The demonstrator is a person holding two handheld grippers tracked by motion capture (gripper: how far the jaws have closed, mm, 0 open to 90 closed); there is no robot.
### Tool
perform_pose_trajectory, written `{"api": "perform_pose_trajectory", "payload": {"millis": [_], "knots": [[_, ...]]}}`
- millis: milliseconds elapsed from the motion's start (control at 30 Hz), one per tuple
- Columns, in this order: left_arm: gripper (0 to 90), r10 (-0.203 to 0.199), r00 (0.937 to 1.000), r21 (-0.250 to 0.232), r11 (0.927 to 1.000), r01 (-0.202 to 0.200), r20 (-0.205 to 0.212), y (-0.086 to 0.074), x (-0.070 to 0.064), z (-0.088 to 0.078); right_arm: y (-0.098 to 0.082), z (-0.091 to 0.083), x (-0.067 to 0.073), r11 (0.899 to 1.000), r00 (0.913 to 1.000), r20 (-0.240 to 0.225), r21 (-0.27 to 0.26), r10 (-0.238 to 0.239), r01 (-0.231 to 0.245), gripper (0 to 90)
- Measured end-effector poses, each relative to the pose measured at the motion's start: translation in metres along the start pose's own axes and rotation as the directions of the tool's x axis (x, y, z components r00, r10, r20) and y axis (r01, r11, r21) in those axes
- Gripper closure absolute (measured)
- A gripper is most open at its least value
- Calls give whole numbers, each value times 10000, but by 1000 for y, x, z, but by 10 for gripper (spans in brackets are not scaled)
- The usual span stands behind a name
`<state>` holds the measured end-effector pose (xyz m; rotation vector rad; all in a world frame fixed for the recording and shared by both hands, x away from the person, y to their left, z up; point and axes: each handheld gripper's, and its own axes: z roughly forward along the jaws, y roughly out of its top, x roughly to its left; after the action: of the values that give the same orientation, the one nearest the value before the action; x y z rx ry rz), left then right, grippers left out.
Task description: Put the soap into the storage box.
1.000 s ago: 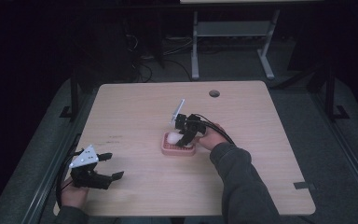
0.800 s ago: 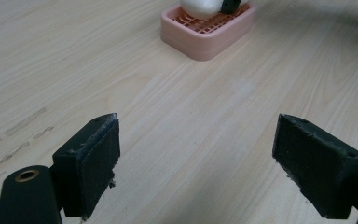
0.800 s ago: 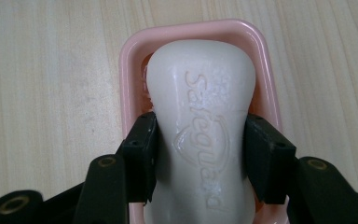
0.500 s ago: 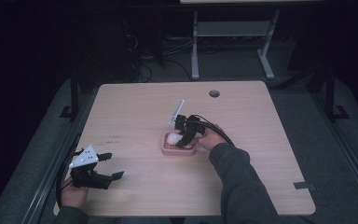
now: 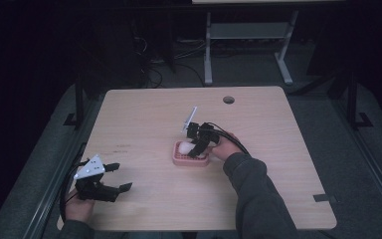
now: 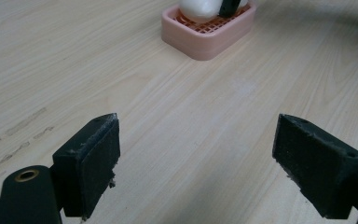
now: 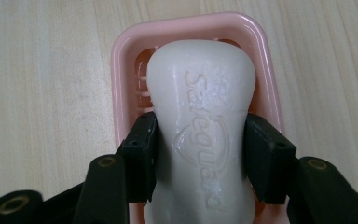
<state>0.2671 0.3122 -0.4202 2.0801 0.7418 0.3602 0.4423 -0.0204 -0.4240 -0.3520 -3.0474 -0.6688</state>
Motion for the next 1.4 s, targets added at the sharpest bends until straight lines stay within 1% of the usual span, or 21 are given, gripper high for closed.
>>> {"api": "perform_pose_trajectory", "payload": {"millis": [200,467,833,1133,1333,1400], "knots": [[148,1,10000,-7,10000,-1,-2,0,0,0,1,3,-1,10000,10000,12,58,-20,20,489],[148,-2,10000,1,10000,2,-2,0,0,0,1,3,-1,10000,10000,73,83,13,-14,487],[148,-9,10000,-6,10000,9,-5,0,0,0,2,4,0,9999,9998,183,162,-63,60,484],[148,-13,10000,-13,10000,13,-4,0,0,0,0,5,0,10000,9999,142,60,8,-9,480],[148,-13,10000,-5,10000,13,-1,0,0,0,0,5,1,10000,9998,181,1,-58,58,460],[148,1,10000,-8,10000,-1,-8,0,0,0,-1,6,1,10000,9999,137,-35,-25,25,470]]}}
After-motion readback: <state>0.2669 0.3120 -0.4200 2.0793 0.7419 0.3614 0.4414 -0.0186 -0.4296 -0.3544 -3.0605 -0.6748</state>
